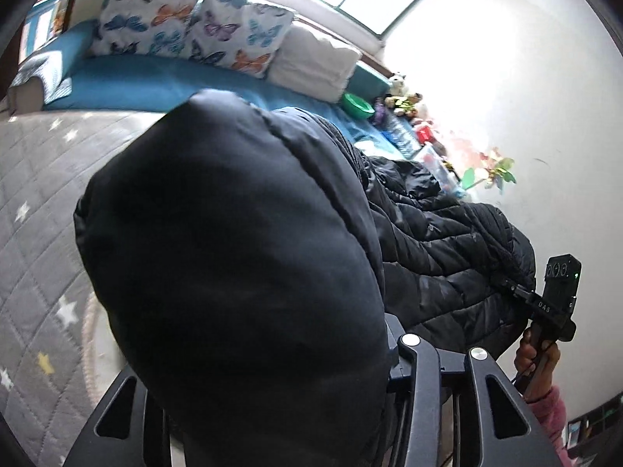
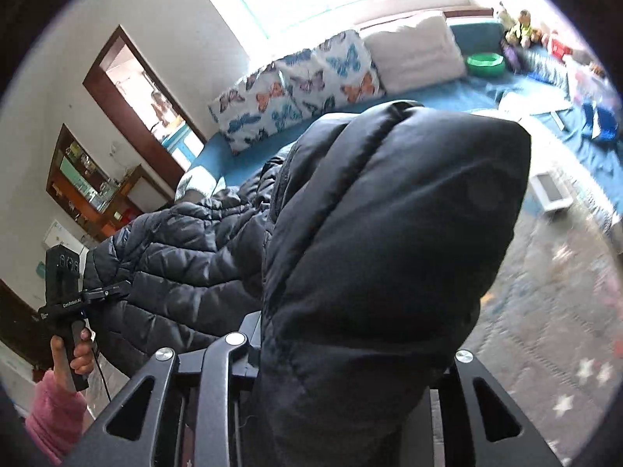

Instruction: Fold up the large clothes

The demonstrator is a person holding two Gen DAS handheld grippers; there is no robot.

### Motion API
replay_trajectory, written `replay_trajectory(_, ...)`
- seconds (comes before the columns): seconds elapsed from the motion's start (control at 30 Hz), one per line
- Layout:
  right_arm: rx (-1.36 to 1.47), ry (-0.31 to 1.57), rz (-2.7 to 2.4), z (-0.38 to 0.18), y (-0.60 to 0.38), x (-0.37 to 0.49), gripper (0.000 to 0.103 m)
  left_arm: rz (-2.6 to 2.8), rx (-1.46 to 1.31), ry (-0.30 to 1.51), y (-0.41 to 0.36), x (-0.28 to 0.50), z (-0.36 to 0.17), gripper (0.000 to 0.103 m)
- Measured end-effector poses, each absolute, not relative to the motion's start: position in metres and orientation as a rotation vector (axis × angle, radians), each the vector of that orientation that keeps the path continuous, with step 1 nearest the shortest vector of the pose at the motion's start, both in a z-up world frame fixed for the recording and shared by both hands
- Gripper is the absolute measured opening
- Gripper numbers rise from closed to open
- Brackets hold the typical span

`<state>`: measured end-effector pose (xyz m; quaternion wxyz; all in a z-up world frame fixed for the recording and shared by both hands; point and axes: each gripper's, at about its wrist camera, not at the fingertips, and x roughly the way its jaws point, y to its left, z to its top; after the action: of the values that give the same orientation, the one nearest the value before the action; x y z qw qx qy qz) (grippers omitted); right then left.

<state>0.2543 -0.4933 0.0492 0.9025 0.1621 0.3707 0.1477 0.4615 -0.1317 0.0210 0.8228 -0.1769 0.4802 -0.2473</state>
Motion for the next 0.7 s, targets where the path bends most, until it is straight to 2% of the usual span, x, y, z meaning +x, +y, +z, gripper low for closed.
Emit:
replay_trajectory(0.2,0.305,0.709,0.207,0.069,-0.544,0.232,0.036,-0.618,-0.337,0.998,-0.228,0.479,0.045,0.050)
replay_trajectory(0.37,0.330,0.741,0.119,0.039,-0.577,0.233,0.036,-0.626,-0.284,1.066,-0.315,0.502,0.014,0.051)
replay_trajectory(0.47,0.338,0.794,0.077,0.008,-0.584,0.237,0.038,-0.563,-0.225,1.119,-0.340,0.507,-0.014,0.061)
replay_trajectory(0.5,0.347,0.819,0.065,-0.006,-0.589,0.239,0.039,-0.544,-0.222,1.119,-0.342,0.508,-0.021,0.071)
replay_trajectory(0.53,0.367,0.828,0.061,-0.014,-0.594,0.238,0.047,-0.534,-0.235,1.121,-0.343,0.510,-0.026,0.080)
replay_trajectory(0.57,0.405,0.829,0.054,-0.022,-0.603,0.236,0.052,-0.527,-0.249,1.124,-0.343,0.511,-0.029,0.083)
replay_trajectory(0.63,0.491,0.826,0.058,-0.034,-0.616,0.234,0.071,-0.522,-0.267,1.136,-0.347,0.515,-0.032,0.091)
replay_trajectory(0.67,0.508,0.831,0.054,-0.035,-0.619,0.232,0.076,-0.512,-0.258,1.136,-0.348,0.516,-0.031,0.094)
replay_trajectory(0.7,0.529,0.837,0.062,-0.037,-0.622,0.230,0.076,-0.504,-0.249,1.129,-0.342,0.515,-0.031,0.097)
